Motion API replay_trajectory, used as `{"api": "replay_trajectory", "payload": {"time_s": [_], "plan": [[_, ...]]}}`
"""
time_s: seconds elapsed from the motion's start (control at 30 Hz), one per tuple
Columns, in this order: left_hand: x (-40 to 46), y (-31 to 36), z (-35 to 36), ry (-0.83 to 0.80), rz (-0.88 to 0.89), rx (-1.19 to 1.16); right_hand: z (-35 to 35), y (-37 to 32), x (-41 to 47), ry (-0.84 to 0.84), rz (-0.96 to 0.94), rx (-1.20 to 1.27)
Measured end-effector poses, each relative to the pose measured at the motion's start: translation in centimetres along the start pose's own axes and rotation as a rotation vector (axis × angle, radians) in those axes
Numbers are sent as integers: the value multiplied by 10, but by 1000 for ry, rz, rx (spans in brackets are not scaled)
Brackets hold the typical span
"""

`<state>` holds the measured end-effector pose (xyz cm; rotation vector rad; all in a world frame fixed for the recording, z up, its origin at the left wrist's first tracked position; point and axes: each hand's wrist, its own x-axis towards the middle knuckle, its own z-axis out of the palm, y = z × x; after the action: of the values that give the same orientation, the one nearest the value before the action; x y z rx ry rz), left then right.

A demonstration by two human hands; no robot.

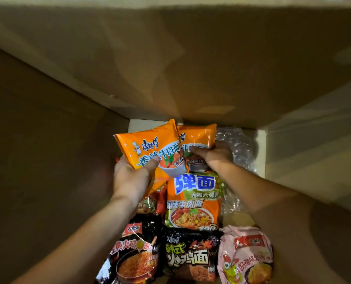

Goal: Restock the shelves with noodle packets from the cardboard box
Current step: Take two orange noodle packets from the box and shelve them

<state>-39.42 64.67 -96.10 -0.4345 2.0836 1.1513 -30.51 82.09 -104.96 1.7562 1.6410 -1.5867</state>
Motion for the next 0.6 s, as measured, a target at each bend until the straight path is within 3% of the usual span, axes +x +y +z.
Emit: {"api": "replay_trajectory", "payload": {"time_s": [0.17,0.33,0.6], "plan": [[-19,24,-21,28,59,-22,-11,-16,-32,46,-100,43],[-58,54,-48,48,119,41,-50,-34,-89,48,-185,-71],[-177,147,-109,-29,208,128,-133,-95,-232,26,-261,-62]]}}
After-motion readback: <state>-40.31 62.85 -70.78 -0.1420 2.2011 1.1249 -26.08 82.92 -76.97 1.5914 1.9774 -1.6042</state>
